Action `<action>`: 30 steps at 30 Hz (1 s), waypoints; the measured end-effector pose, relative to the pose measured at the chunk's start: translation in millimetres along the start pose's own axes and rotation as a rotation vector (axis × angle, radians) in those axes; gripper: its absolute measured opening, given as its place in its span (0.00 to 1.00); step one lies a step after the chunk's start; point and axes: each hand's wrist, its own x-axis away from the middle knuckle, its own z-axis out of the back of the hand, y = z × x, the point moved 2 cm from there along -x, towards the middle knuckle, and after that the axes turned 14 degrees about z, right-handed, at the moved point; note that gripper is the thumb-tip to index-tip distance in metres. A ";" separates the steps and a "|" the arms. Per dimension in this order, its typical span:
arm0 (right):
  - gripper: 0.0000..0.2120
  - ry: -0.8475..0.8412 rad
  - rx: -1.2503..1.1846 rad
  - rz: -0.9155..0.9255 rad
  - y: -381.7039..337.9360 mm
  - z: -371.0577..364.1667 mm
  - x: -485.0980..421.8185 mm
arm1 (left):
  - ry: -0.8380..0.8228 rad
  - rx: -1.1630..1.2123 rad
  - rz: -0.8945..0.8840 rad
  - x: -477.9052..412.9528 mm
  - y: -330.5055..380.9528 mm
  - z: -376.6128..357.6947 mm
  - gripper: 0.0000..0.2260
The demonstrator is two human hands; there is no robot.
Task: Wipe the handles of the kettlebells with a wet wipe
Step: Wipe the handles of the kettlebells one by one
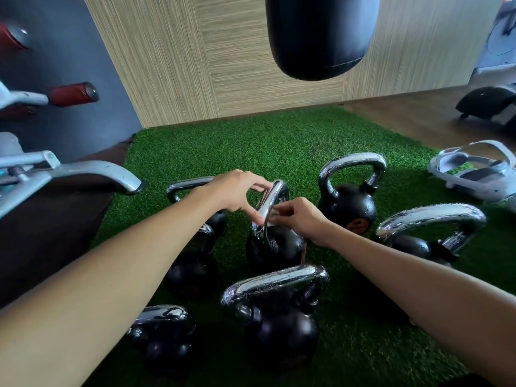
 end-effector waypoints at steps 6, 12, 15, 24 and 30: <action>0.01 -0.102 0.037 -0.026 8.8 -3.5 3.4 | 0.009 -0.002 0.016 2.5 -1.7 -1.4 0.53; 0.07 0.186 0.083 -0.095 15.9 6.9 -20.9 | -0.002 0.033 0.010 1.1 -1.8 0.5 0.53; 0.10 0.415 -0.024 -0.217 16.1 7.1 -22.5 | -0.002 0.038 0.009 4.9 -0.7 2.9 0.53; 0.06 0.468 -0.076 -0.258 22.3 -4.9 -23.8 | 0.013 0.011 0.001 -3.1 -5.7 -2.7 0.55; 0.06 0.682 -0.010 -0.295 28.2 2.8 -36.7 | 0.035 0.006 0.006 -7.2 -7.4 -1.5 0.50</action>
